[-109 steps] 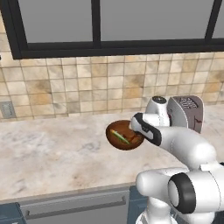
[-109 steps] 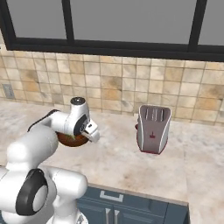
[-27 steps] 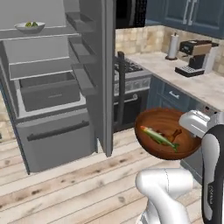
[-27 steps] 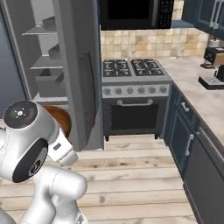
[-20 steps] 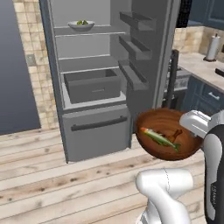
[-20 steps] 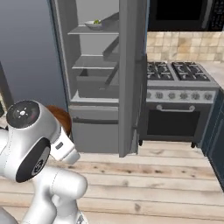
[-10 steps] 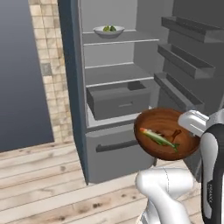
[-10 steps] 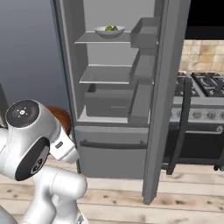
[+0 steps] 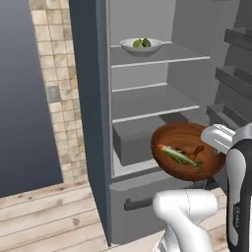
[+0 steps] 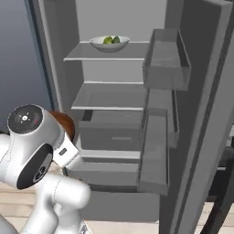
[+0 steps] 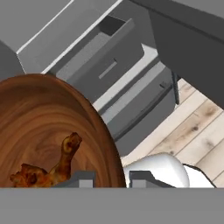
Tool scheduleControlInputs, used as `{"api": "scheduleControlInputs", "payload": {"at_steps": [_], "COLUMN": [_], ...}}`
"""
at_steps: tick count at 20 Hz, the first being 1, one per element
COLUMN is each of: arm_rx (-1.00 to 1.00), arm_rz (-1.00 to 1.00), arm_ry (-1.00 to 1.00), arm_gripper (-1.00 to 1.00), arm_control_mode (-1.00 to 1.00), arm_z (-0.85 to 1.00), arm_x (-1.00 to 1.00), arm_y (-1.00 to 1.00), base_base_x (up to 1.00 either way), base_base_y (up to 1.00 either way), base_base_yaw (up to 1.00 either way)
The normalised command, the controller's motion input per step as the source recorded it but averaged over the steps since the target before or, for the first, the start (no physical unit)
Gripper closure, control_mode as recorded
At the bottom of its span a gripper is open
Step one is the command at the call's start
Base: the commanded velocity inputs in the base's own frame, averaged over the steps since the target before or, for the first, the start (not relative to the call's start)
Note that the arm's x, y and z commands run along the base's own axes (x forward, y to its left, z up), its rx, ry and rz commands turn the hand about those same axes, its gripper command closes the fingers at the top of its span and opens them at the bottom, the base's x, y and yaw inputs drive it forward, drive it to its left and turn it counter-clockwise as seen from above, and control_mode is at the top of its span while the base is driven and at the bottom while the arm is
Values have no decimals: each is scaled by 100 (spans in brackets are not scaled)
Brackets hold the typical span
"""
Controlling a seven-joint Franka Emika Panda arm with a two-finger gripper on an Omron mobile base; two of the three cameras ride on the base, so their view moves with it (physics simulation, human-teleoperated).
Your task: Place the bowl with the avocado and broccoli on the top shelf of the fridge. Place the bowl with the chicken drumstick and fish on the second highest shelf of the fridge.
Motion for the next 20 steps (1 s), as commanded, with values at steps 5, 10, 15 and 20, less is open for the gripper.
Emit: {"api": "scheduleControlInputs", "payload": {"at_steps": [5,10,15,20], "arm_rx": [0,0,2,3], "arm_rz": [0,-10,-17,-18], "arm_ry": [0,0,4,9], "arm_gripper": [100,100,100,100], "arm_control_mode": [100,-100,-100,-100], "arm_z": [0,0,-1,-22], "arm_x": [0,58,100,96], "arm_y": [0,0,-8,-51], "base_base_x": [94,36,0,0], "base_base_y": [46,12,0,0], "base_base_yaw": [-3,-3,0,0]}}
